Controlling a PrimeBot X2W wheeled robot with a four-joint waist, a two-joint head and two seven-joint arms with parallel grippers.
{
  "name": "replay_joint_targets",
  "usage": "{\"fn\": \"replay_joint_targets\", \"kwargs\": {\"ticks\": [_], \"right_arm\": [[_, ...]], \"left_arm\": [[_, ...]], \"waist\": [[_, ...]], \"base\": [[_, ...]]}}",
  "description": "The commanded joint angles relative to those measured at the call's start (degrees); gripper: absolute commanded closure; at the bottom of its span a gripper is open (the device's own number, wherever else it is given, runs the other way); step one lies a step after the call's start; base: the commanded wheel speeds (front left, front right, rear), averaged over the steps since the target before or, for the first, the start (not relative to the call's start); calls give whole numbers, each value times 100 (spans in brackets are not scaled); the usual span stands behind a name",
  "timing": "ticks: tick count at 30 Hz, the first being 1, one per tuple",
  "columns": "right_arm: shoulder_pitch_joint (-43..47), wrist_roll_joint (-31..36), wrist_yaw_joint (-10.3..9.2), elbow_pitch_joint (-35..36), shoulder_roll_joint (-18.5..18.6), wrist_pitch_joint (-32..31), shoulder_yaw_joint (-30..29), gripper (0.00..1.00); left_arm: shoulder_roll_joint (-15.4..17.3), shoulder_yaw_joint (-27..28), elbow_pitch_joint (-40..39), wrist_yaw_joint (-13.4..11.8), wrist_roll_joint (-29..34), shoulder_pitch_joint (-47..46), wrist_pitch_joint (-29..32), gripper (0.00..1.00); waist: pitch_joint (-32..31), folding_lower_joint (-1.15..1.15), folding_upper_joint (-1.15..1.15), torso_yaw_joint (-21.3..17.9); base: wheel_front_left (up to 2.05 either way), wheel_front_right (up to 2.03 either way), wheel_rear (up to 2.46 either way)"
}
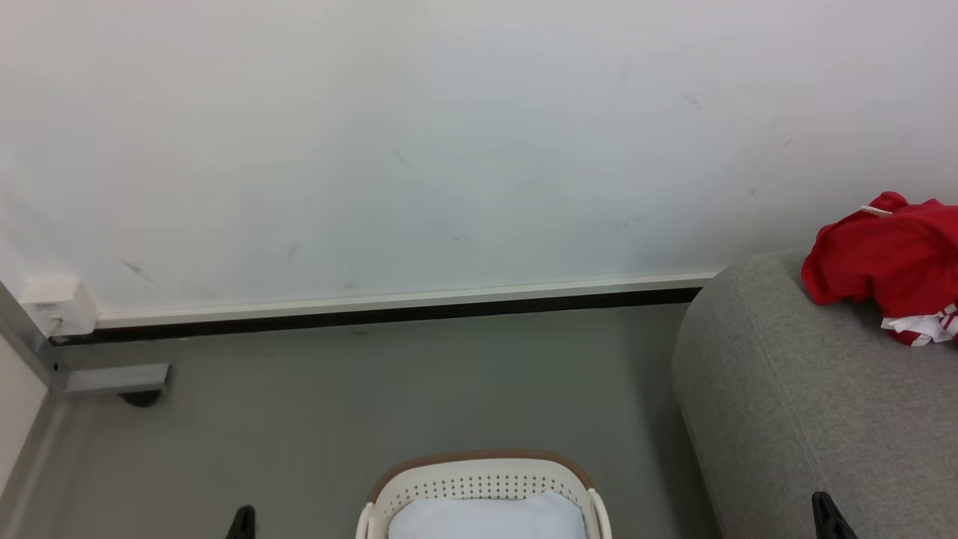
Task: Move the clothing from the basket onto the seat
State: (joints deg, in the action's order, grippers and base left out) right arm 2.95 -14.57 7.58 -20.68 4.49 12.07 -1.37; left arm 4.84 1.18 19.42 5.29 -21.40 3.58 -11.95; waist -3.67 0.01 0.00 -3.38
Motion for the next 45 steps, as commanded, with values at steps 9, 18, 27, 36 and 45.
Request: {"fn": "replay_joint_targets", "kwargs": {"ticks": [9, 18, 27, 36, 45], "right_arm": [[-252, -1121, -2, 204, 1, -238, -76, 100], [-342, -1998, -4, 272, -18, -447, -132, 100], [-423, -2787, -5, 333, -37, -640, -186, 100], [-502, -3504, -6, 388, -55, -813, -233, 100], [-581, -4160, -7, 431, -71, -976, -279, 100]], "left_arm": [[10, 79, -190, 47, -1038, -247, 233, 100], [-17, 137, -247, 72, -1842, -347, 441, 100], [-40, 189, -292, 92, -2561, -439, 634, 100], [-63, 243, -328, 115, -3209, -526, 806, 100], [-83, 292, -364, 134, -3797, -602, 969, 100]], "waist": [[31, 0, 0, 27], [61, 0, 0, 53], [91, 0, 0, 80], [121, 0, 0, 106], [151, 0, 0, 132]], "base": [[0, 0, 0], [0, 0, 0], [0, 0, 0], [0, 0, 0], [0, 0, 0]]}}
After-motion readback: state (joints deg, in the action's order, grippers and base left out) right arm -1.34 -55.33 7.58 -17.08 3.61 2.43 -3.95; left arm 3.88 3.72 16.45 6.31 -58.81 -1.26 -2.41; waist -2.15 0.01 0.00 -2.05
